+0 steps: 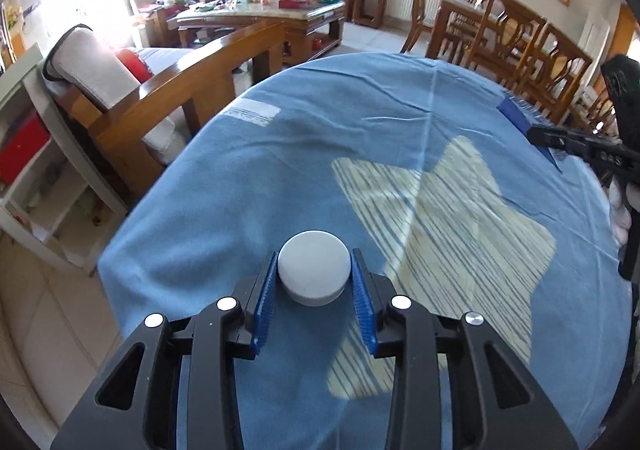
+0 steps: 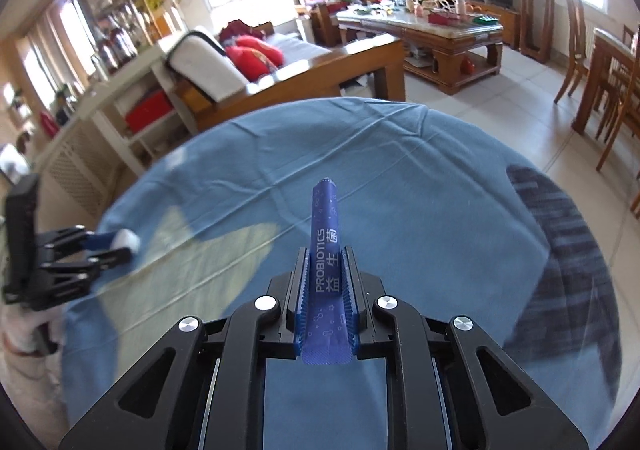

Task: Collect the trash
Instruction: 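Carry the white cap and blue tube over the black bin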

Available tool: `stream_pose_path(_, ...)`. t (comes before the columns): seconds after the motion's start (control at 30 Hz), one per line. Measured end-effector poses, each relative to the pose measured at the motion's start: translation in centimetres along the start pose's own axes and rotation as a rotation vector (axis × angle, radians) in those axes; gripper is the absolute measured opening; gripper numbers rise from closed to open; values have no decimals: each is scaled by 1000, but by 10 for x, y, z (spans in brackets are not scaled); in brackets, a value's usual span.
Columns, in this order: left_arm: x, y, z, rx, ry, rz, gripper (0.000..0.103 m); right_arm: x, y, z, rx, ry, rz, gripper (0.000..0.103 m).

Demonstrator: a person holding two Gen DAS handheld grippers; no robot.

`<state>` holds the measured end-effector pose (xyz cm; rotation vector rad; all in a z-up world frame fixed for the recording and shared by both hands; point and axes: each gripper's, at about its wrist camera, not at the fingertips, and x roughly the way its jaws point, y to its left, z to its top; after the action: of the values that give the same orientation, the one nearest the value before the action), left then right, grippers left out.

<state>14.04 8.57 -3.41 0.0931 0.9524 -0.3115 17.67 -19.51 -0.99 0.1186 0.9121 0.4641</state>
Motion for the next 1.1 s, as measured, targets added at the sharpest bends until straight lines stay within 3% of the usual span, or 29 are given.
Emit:
stream_pose_path(0.2, -44, -20, -18, -16, -151, -88, 35, -58, 21, -47, 57, -95, 95, 16)
stream_pose_path(0.47, -93, -101, -28, 87, -265, -224, 35, -133, 25, -120, 145, -192, 152, 16)
stream_pose_path(0.77, -106, -227, -34, 270, -282, -371, 35, -232, -3, -201, 228, -301, 73, 16)
stream_pose_path(1.1, -94, -335, -54, 415, -241, -497, 35, -322, -54, -284, 333, -389, -49, 16)
